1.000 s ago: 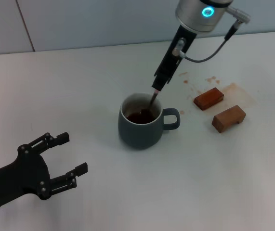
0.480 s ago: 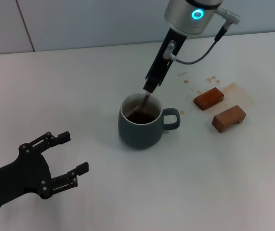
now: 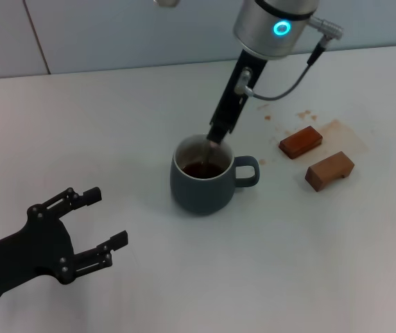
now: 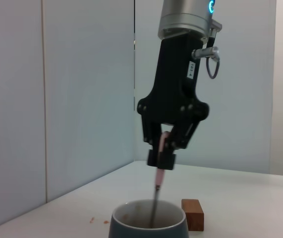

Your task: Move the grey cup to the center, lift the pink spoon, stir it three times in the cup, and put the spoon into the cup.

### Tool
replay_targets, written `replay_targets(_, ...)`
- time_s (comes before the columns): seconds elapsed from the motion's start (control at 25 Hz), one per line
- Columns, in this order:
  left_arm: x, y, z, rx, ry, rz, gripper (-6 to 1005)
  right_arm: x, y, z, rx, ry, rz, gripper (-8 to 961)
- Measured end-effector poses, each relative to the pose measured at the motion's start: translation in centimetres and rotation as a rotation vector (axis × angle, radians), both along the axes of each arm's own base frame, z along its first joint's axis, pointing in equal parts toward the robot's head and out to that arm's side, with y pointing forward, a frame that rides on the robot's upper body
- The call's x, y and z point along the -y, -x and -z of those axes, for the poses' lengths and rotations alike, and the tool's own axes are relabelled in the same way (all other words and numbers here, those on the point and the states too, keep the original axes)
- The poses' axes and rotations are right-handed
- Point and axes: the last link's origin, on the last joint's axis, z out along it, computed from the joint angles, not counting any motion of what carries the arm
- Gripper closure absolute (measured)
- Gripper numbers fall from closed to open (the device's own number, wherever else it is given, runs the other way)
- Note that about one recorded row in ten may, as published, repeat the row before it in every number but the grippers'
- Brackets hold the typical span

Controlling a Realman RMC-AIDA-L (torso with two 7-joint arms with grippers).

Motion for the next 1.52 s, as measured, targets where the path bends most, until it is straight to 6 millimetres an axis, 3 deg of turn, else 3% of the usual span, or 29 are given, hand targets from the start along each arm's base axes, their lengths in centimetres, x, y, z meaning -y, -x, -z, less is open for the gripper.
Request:
replay_targets(0.28,-0.1,0.0,-0.1,-0.003,-0.002,-0.001,167,-0.2,-0.6,-0.4,0.039,-0.019,0.009,832)
replay_targets(0.88,0.2,0.2,-0.1,0.002,0.000,-0.005,167,-0.8,-1.2,0.3,-0.005,-0.074,0.021,723)
replay_targets(1.0,0.2,0.2,-0.2,0.002,0.000,-0.005,167,-0.9,-1.2,0.1,-0.047,-0.089,0.015,606)
replay_targets(1.12,0.2,0.2,-0.2,0.002,0.000,-0.005,167,-0.9,-1.2,-0.5,-0.192,-0.116,-0.038,490)
replay_targets(1.24,0.2,0.2,-0.2,0.004,0.000,-0.004,167,-0.5,-2.2,-2.1,-0.432,-0.176,-0.114,464)
replay_targets(1.28,0.2,0.1,-0.2,0.006,0.000,-0.003,167,-0.1,-3.1,-3.2,-0.607,-0.211,-0.134,456)
replay_targets(1.32,0.2,0.1,-0.2,0.008,0.000,-0.002,167,-0.1,-3.1,-3.2,-0.607,-0.211,-0.134,447)
replay_targets(1.44,0.2,0.0,-0.2,0.012,0.000,0.002,167,0.8,-5.5,-5.5,-0.854,-0.270,-0.162,422)
replay_targets(1.52,0.1,-0.1,-0.2,0.015,0.002,0.003,167,2.2,-8.4,-7.7,-1.057,-0.325,-0.192,401)
